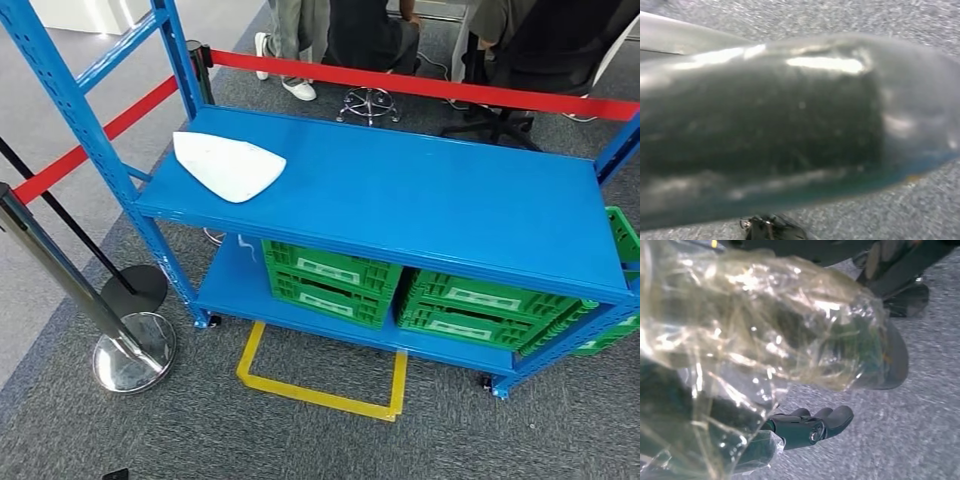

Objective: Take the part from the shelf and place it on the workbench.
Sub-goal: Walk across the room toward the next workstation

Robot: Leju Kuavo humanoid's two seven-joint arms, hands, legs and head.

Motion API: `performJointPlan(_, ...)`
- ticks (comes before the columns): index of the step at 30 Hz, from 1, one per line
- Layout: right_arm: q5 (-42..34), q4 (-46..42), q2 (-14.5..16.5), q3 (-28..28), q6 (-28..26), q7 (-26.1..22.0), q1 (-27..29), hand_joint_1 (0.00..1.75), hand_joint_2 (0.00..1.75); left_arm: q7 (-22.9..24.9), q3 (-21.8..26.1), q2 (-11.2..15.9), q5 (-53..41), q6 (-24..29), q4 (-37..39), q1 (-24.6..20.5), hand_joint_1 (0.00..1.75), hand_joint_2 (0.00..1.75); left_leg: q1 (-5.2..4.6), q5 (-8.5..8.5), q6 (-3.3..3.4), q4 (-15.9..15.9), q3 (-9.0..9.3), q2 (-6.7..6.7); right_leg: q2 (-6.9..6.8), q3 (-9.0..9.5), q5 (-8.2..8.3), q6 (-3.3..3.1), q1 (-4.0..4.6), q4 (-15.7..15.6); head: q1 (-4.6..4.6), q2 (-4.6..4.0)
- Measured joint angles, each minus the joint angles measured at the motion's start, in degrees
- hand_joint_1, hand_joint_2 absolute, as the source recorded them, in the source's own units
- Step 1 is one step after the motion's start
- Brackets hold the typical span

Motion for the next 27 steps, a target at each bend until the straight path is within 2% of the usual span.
performJointPlan(1,0.04,-0.01,0.00,0.00,0.03,0.26,0.02,0.00,0.00,0.17,0.14,-0.08,0.08,0.26,0.00,-0.03,0.00,0.00,0.02,-0.06,-0.09,0.08,0.07,0.00,-0.11,1.69,2.01,0.02,-0.07,-3.30,-0.01,0.00)
performJointPlan(3,0.09,-0.01,0.00,0.00,0.11,0.50,-0.13,0.00,0.00,0.30,0.36,-0.19,0.11,0.51,0.00,-0.13,0.00,0.87,-0.09,-0.30,-0.53,0.45,0.08,-0.01,-0.41,5.64,5.00,-0.12,-0.15,-11.17,0.01,0.00)
performJointPlan(4,0.11,-0.01,0.00,0.00,0.13,0.70,-0.22,0.00,0.00,0.32,0.44,-0.20,0.10,0.55,0.00,-0.19,0.00,1.31,-0.22,-0.39,-0.85,0.67,0.00,-0.02,-0.48,6.91,5.56,-0.34,-0.14,-13.56,-0.07,0.00)
performJointPlan(5,0.14,0.00,0.00,0.00,0.15,1.03,-0.28,0.00,0.00,0.35,0.51,-0.19,0.08,0.57,0.00,-0.25,0.00,1.75,-0.33,-0.41,-1.16,0.84,-0.11,-0.03,-0.48,7.40,5.49,-0.61,-0.06,-14.48,-0.12,0.00)
performJointPlan(7,0.36,0.00,0.00,-0.01,0.08,2.02,-0.22,0.00,0.87,0.43,0.57,-0.18,-0.21,0.70,0.00,-0.36,0.00,1.75,-0.28,-0.38,-1.74,0.98,-0.27,-0.03,-0.36,7.49,5.58,-1.30,0.05,-14.46,-0.21,0.00)
performJointPlan(9,0.87,-0.01,0.00,-0.02,-0.13,3.03,-0.18,0.00,1.75,0.54,0.56,-0.16,-1.00,0.86,0.00,-0.42,0.00,1.75,-0.08,-1.53,-2.32,2.27,-0.75,-0.12,-0.36,7.45,5.80,-2.01,-0.01,-14.55,-0.30,0.00)
performJointPlan(10,1.16,-0.01,0.01,-0.02,-0.18,3.39,-0.22,0.00,1.75,0.60,0.55,-0.18,-1.44,0.91,0.00,-0.43,0.00,1.75,-0.02,-3.06,-2.58,4.50,-1.68,-0.17,-0.38,7.43,5.91,-2.34,-0.07,-14.63,-0.38,0.00)
performJointPlan(12,1.51,-0.04,0.02,0.11,0.02,3.82,-0.27,0.00,1.75,0.92,0.24,-0.20,-1.96,0.86,0.00,-0.26,0.00,1.75,0.00,-6.96,-2.86,11.92,-4.93,-0.22,-0.41,7.29,5.96,-2.73,0.01,-14.62,-0.52,0.00)
performJointPlan(13,1.43,-0.14,0.01,0.35,0.23,3.96,-0.27,0.00,1.75,1.23,-0.27,-0.17,-1.75,0.75,0.00,-0.01,0.00,1.75,0.00,-8.29,-2.89,15.42,-6.51,-0.22,-0.41,7.23,5.97,-2.80,0.09,-14.61,-0.51,0.00)
performJointPlan(14,1.13,-0.31,-0.02,0.73,0.43,4.10,-0.27,0.00,1.75,1.63,-1.04,-0.09,-1.32,0.63,0.00,0.37,0.00,1.75,-0.01,-8.55,-2.83,17.30,-7.36,-0.23,-0.37,7.21,5.97,-2.85,0.18,-14.60,-0.52,0.00)
performJointPlan(15,0.61,-0.57,-0.05,1.20,0.61,4.23,-0.28,0.00,1.31,2.06,-1.98,0.00,-0.66,0.49,0.01,0.83,0.00,1.31,-0.04,-7.62,-2.67,17.00,-7.20,-0.24,-0.28,7.24,5.97,-2.87,0.26,-14.60,-0.53,0.00)
performJointPlan(16,-0.14,-0.91,-0.08,1.76,0.84,4.30,-0.31,0.00,0.87,2.52,-3.05,0.12,0.13,0.33,0.01,1.32,0.00,0.87,-0.08,-5.72,-2.38,14.48,-5.99,-0.26,-0.18,7.32,5.97,-2.87,0.34,-14.59,-0.54,0.00)
performJointPlan(18,-2.03,-1.67,-0.09,2.97,1.35,4.34,-0.41,0.00,0.87,3.50,-5.27,0.38,1.89,-0.03,0.01,2.15,0.00,0.00,-0.27,-1.92,-1.58,6.78,-2.35,-0.37,-0.05,7.43,5.93,-2.78,0.57,-14.54,-0.55,0.00)
performJointPlan(19,-3.07,-2.05,-0.13,3.63,1.61,4.33,-0.46,0.00,1.31,3.97,-6.49,0.52,2.84,-0.27,0.01,2.43,0.00,0.00,-0.36,-1.00,-1.30,3.75,-0.98,-0.42,-0.05,7.35,5.91,-2.62,0.70,-14.48,-0.53,0.00)
performJointPlan(20,-4.11,-2.37,-0.19,4.26,1.86,4.32,-0.48,0.00,1.75,4.44,-7.72,0.65,3.77,-0.51,0.01,2.66,0.00,0.00,-0.47,-0.79,-1.11,2.11,-0.33,-0.46,-0.11,7.23,5.92,-2.39,0.78,-14.46,-0.49,0.00)
performJointPlan(21,-5.19,-2.66,-0.28,4.92,2.13,4.30,-0.47,0.00,1.75,4.95,-8.99,0.77,4.75,-0.73,0.01,2.90,0.00,0.00,-0.53,-0.95,-1.08,1.49,-0.18,-0.47,-0.17,7.10,5.91,-2.14,0.87,-14.43,-0.48,0.00)
performJointPlan(23,-7.37,-3.14,-0.60,6.25,2.66,4.27,-0.31,0.00,1.75,5.97,-11.64,0.96,6.71,-1.15,0.00,3.51,0.00,0.00,-0.52,-0.82,-1.42,1.12,-0.21,-0.50,-0.29,6.76,5.83,-2.67,0.85,-14.54,-0.40,0.00)
performJointPlan(25,-9.61,-3.48,-0.97,7.64,3.20,4.22,0.02,0.00,0.87,6.99,-14.37,1.22,8.71,-1.63,0.00,4.05,0.00,0.00,-0.56,-0.76,-1.61,0.93,-0.15,-0.52,-0.33,6.58,5.81,-3.10,0.82,-14.67,-0.36,0.00)
performJointPlan(27,-11.81,-3.80,-1.25,9.07,3.73,4.12,0.40,0.00,0.00,8.01,-17.07,1.56,10.69,-2.08,0.00,4.32,0.00,0.00,-0.72,-0.77,-1.34,0.93,-0.16,-0.53,-0.33,6.67,6.03,-2.58,0.69,-14.88,-0.38,0.00)
